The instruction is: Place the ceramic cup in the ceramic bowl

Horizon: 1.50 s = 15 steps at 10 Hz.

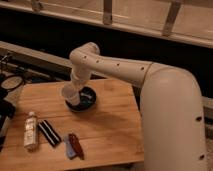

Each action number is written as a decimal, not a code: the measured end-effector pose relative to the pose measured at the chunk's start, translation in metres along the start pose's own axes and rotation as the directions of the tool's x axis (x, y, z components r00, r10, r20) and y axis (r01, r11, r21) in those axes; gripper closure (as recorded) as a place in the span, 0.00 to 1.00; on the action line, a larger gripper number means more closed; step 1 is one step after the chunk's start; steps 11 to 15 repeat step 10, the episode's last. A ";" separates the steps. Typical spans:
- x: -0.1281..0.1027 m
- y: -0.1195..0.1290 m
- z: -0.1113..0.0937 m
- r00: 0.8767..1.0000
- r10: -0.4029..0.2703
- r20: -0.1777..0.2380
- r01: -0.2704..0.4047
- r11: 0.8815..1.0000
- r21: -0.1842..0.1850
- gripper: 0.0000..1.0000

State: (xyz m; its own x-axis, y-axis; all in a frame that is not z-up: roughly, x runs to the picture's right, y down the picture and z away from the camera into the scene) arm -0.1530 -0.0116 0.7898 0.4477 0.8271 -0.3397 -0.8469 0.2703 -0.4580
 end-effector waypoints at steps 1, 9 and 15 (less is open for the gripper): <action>-0.007 -0.009 -0.006 1.000 0.011 0.006 -0.012 1.000 0.019 1.00; -0.015 -0.052 0.017 0.987 0.159 -0.006 -0.159 0.987 0.026 1.00; -0.009 -0.047 0.020 0.987 0.160 -0.006 -0.160 0.987 0.024 1.00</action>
